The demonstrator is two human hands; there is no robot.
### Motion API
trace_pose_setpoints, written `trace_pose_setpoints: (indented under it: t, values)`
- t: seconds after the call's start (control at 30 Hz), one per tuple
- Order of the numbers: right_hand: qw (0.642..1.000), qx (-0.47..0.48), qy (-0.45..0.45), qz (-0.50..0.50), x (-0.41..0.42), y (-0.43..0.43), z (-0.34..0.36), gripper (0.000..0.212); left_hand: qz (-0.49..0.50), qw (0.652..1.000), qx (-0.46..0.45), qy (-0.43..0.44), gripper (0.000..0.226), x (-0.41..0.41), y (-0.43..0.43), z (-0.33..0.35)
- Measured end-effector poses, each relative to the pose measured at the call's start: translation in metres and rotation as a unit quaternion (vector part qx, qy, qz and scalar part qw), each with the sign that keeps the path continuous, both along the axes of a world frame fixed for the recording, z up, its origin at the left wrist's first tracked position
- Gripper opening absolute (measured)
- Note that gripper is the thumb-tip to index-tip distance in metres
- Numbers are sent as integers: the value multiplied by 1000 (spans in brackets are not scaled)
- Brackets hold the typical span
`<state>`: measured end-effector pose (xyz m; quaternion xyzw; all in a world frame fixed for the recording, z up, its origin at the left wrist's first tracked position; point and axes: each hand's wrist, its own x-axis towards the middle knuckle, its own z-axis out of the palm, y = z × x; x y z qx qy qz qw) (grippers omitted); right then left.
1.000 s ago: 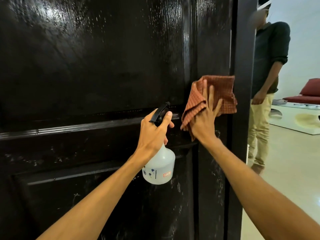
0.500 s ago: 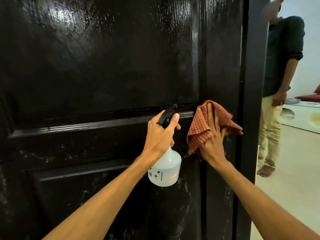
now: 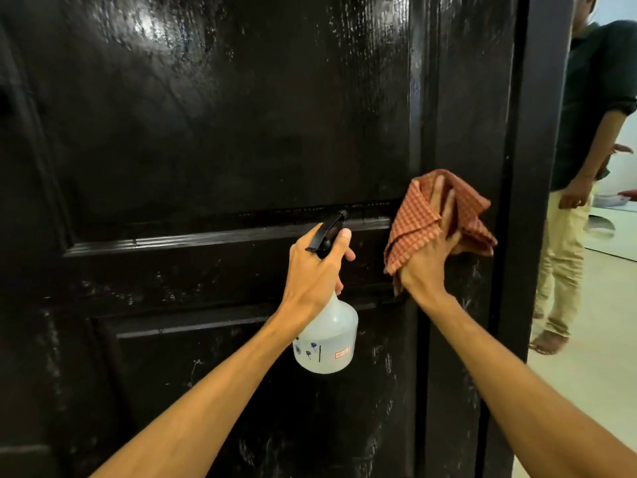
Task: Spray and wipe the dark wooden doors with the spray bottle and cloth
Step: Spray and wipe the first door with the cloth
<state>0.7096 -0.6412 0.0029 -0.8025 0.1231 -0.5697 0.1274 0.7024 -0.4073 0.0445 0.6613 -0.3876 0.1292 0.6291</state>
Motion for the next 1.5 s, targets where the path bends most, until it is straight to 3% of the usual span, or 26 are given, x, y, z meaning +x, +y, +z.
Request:
trace_pose_setpoints:
  t: [0.07, 0.13, 0.33, 0.43, 0.5, 0.6, 0.77, 0.9, 1.0, 1.1, 1.2, 1.5]
  values:
    - [998, -48, 6, -32, 5, 23, 26, 80, 9, 1000, -4, 8, 24, 5, 16, -3]
    - [998, -61, -15, -8, 6, 51, 27, 72, 18, 1000, -1, 14, 23, 10, 34, -7]
    - [998, 39, 32, 36, 20, 90, 19, 69, 89, 995, -38, 37, 22, 28, 89, -21]
    - [997, -50, 54, -23, 36, 134, 34, 80, 114, 992, -55, 29, 22, 35, 118, -25]
    - [990, -135, 38, 0, 48, 184, 25, 83, 137, 988, -62, 25, 23, 40, 141, -26]
    - [975, -210, 71, 33, 60, 229, 20, 71, 166, 983, -76, 27, 20, 48, 176, -28]
    - [993, -117, 2, -9, 80, 262, 39, 67, 204, 976, -74, 11, 24, 63, 233, -26]
    - [962, -264, 40, 58, 97, 328, 9, 72, 237, 967, -90, 10, 25, 63, 273, -23]
    - [950, -299, 18, 88, 116, 359, 37, 69, 258, 962, -92, -11, 24, 61, 299, -21]
    - [939, -321, 58, 109, 126, 381, 48, 70, 274, 957, -96, -21, 26, 62, 319, -21]
    - [902, -399, 94, 135, 126, 384, 23, 56, 289, 951, -113, 2, 25, 61, 334, -24]
    - [881, -426, 103, 176, 134, 418, 35, 59, 311, 944, -108, -1, 30, 65, 360, -35]
